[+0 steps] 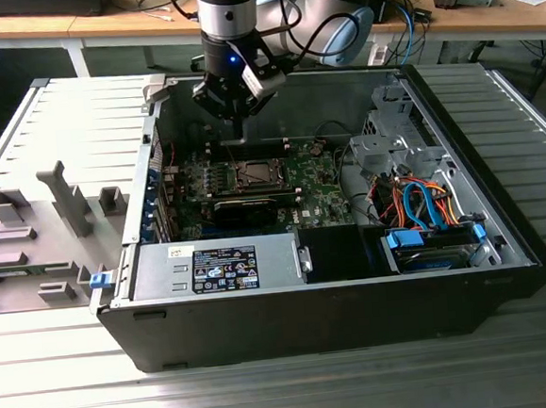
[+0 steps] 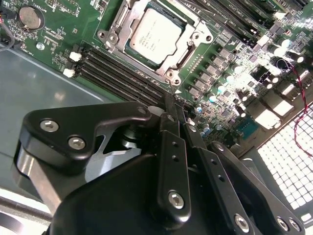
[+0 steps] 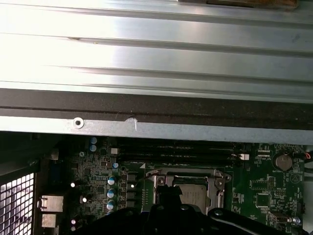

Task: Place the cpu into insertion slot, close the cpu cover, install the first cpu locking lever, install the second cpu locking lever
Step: 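Install the first cpu locking lever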

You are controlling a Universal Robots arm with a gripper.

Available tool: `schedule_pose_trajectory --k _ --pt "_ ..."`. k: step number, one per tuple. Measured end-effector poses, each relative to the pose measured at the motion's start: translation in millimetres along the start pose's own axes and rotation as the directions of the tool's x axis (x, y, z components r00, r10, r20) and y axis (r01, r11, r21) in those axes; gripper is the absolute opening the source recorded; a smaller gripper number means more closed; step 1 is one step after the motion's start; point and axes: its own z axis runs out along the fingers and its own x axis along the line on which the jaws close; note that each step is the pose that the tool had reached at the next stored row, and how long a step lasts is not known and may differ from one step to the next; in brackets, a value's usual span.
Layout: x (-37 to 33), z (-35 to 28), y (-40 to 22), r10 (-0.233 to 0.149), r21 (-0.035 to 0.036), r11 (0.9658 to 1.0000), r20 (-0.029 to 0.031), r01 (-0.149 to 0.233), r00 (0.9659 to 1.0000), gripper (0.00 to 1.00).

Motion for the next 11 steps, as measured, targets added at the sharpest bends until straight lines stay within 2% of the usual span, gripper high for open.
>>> schedule_pose_trajectory --k 6,11 --pt "1.0 0.6 1.1 0.0 0.0 1.0 0.0001 0.0 1.0 0.11" --pt "8.3 0.8 2.6 0.0 0.0 1.0 0.0002 0.0 1.0 0.11"
